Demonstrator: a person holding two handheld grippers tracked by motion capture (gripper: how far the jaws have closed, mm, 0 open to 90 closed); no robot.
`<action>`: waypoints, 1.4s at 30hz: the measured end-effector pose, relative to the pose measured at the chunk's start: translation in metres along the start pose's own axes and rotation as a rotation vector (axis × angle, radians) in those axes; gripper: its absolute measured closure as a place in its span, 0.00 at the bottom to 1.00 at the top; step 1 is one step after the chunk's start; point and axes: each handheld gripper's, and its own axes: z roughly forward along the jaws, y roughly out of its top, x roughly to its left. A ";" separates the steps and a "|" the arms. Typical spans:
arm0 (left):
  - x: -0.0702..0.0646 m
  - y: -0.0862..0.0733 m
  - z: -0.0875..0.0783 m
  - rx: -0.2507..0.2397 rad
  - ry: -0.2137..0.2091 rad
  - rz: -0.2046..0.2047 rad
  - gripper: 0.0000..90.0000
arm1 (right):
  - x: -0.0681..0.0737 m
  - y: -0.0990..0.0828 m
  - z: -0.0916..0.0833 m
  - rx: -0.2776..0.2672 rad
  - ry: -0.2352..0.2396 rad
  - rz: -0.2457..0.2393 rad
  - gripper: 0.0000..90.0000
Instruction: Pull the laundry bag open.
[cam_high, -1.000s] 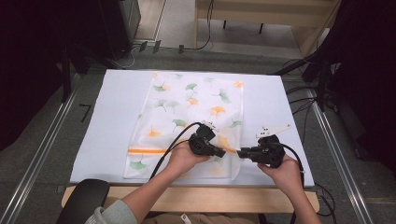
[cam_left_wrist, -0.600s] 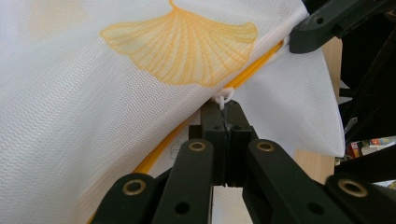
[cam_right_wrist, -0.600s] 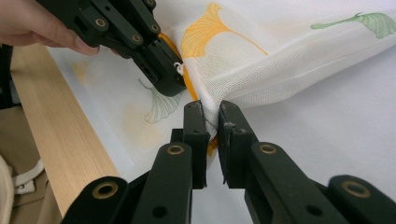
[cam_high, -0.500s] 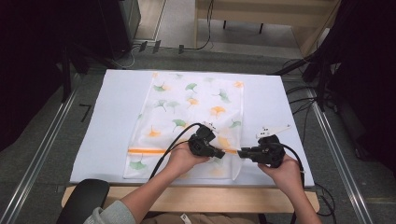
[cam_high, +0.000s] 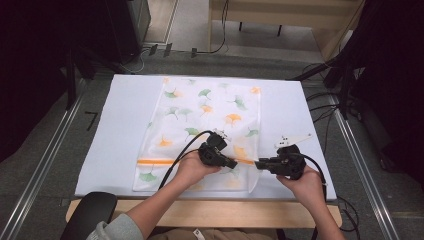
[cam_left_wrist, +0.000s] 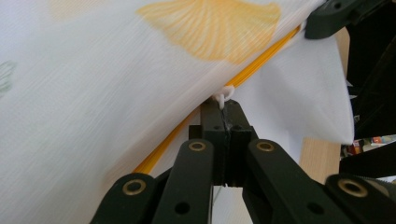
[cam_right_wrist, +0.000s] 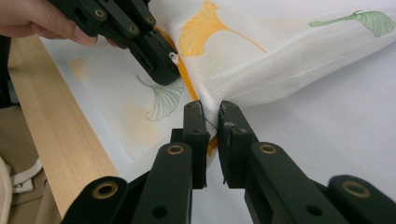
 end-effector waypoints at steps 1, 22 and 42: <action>0.002 -0.002 -0.002 0.003 0.003 -0.002 1.00 | 0.000 0.000 0.000 0.000 -0.001 0.000 0.94; 0.007 -0.010 -0.015 -0.027 -0.018 -0.007 1.00 | -0.001 0.000 0.000 -0.001 -0.013 0.004 0.94; 0.021 -0.025 -0.030 -0.033 0.018 -0.064 1.00 | -0.004 0.000 -0.003 0.007 -0.010 0.002 0.94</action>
